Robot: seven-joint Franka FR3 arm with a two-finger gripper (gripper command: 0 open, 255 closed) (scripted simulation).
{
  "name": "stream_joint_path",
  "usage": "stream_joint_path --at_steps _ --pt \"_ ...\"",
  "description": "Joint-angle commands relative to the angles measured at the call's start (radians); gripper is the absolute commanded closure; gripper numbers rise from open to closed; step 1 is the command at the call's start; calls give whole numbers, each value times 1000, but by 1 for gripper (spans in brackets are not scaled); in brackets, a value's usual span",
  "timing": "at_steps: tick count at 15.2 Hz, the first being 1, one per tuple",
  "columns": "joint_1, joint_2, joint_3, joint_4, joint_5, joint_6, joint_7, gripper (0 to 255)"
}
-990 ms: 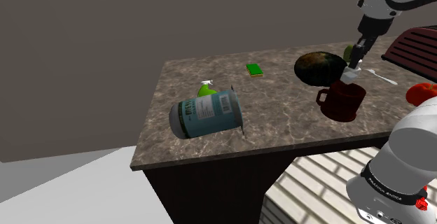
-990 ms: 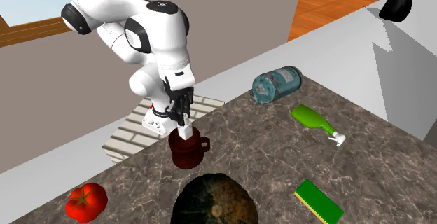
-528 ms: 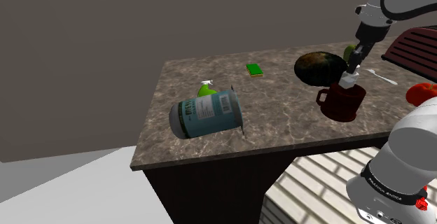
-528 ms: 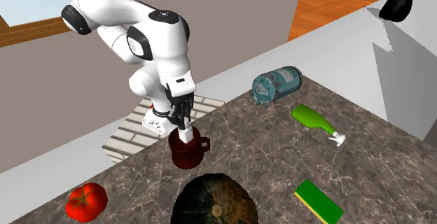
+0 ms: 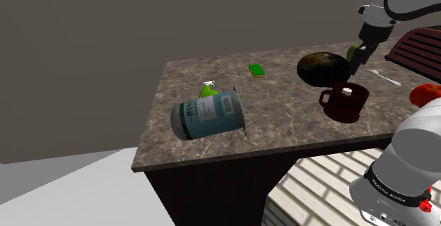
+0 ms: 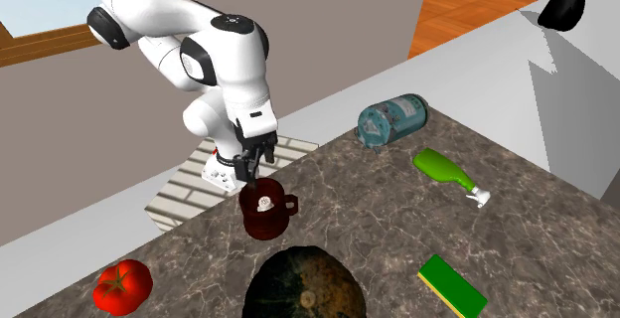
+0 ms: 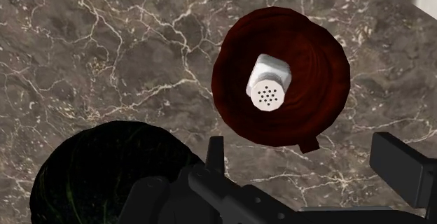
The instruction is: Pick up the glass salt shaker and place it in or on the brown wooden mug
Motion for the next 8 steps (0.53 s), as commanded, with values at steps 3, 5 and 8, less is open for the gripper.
stream_joint_path --at_steps 3,5,8 --pt "4 -5 13 29 12 -34 -2 0" --pt "13 -8 37 92 34 -100 -5 0" --pt "16 -8 46 117 43 -126 -7 0"
